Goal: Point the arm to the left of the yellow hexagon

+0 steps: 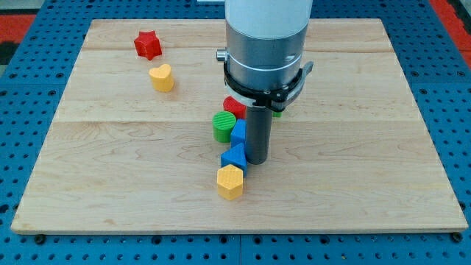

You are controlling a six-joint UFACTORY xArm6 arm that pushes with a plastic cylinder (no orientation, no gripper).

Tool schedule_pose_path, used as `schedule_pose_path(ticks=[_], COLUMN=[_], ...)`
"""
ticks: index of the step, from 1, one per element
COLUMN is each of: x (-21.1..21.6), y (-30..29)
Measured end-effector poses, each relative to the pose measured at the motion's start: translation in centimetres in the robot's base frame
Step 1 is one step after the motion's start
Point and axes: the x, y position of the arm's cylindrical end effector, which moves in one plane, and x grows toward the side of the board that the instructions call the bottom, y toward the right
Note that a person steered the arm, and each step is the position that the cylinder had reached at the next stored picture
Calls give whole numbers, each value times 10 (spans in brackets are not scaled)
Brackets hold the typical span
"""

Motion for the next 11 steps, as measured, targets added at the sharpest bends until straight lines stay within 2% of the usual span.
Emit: schedule_pose_path(ticks=[3, 5, 7, 9, 11], x=[-14, 6, 6, -13, 106], y=[0, -2, -23, 7, 23])
